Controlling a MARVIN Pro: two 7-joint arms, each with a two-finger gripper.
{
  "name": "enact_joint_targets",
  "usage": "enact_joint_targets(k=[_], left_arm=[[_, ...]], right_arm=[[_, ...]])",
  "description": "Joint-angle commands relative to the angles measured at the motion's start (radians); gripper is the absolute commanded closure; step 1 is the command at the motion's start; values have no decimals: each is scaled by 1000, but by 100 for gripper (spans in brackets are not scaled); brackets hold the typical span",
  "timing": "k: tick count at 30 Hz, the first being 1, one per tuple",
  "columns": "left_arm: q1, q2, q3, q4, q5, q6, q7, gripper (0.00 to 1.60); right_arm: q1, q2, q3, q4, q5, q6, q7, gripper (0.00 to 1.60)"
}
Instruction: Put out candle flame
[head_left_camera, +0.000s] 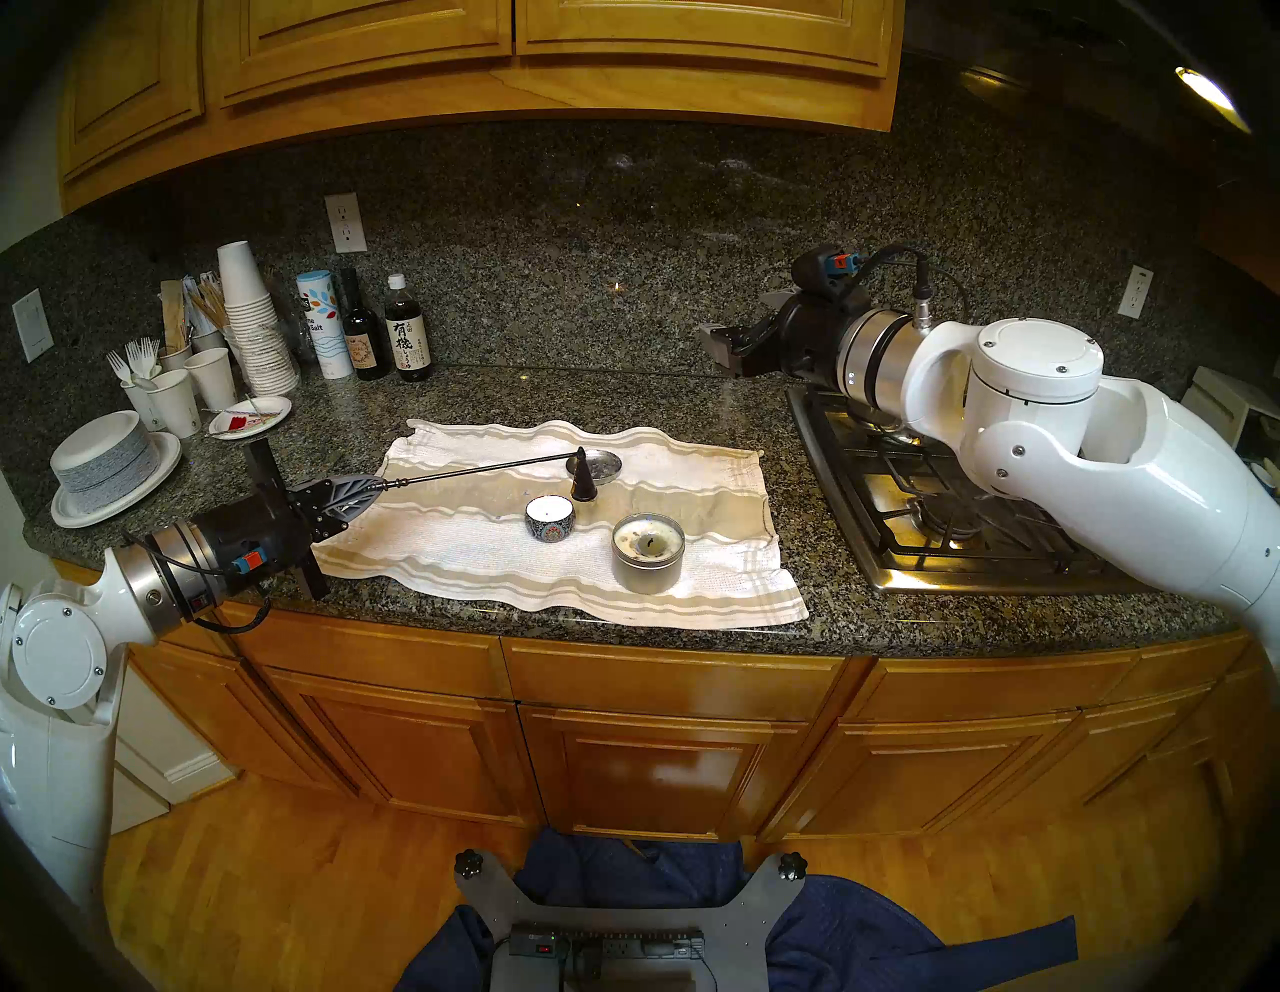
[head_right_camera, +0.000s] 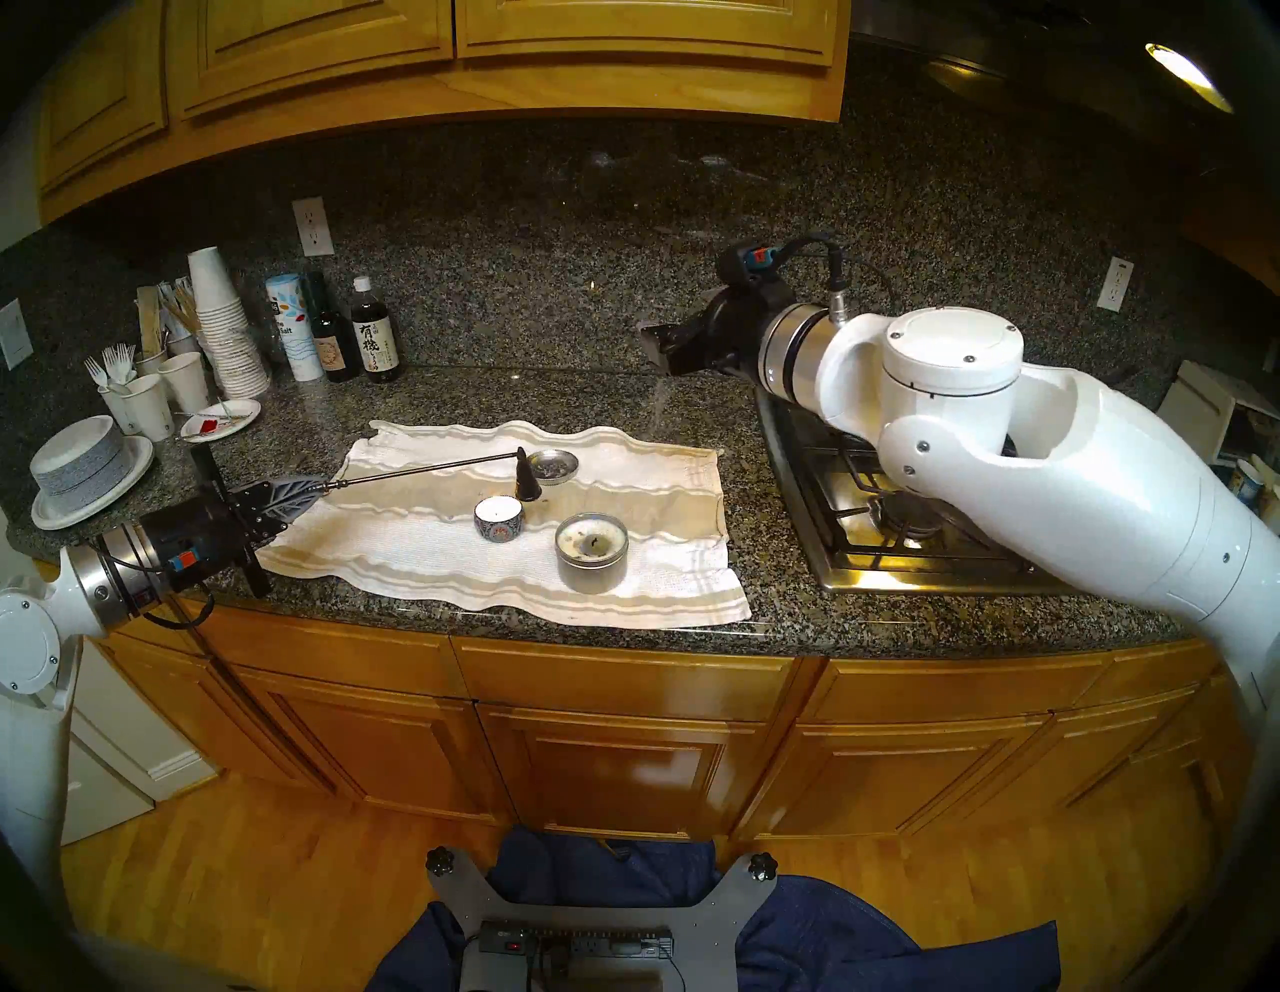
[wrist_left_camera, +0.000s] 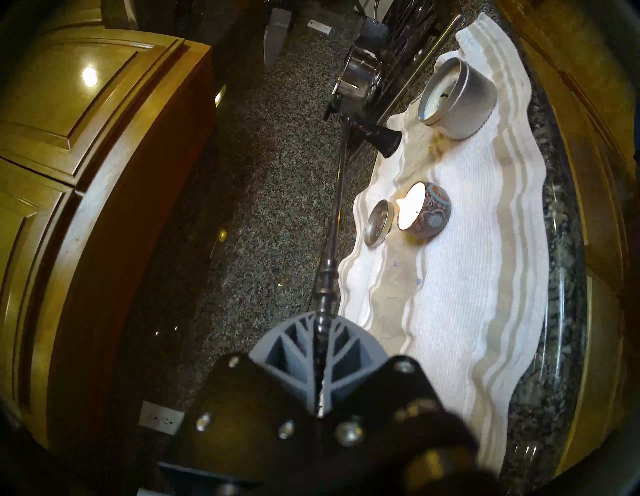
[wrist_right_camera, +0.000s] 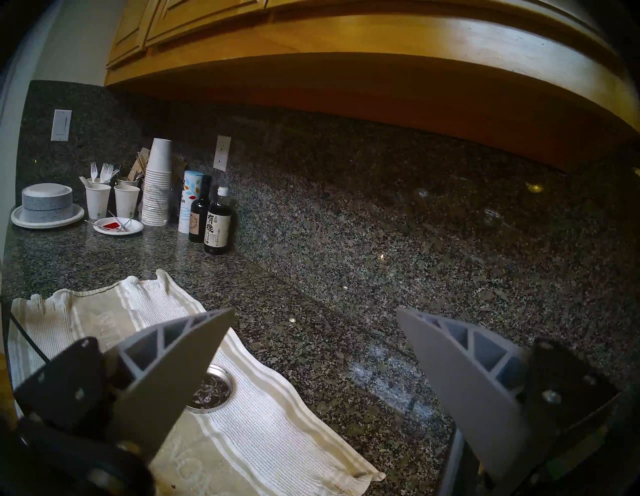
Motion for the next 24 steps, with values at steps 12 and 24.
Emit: enact_joint_targets(k=[12, 24], left_arm=[[-52, -8, -17, 60, 55, -18, 37, 160], [-60, -10, 14, 72, 67, -22, 30, 160]], right_arm=[[29, 3, 29, -9, -6, -12, -1, 0], [27, 11, 28, -10, -5, -16, 0, 0]])
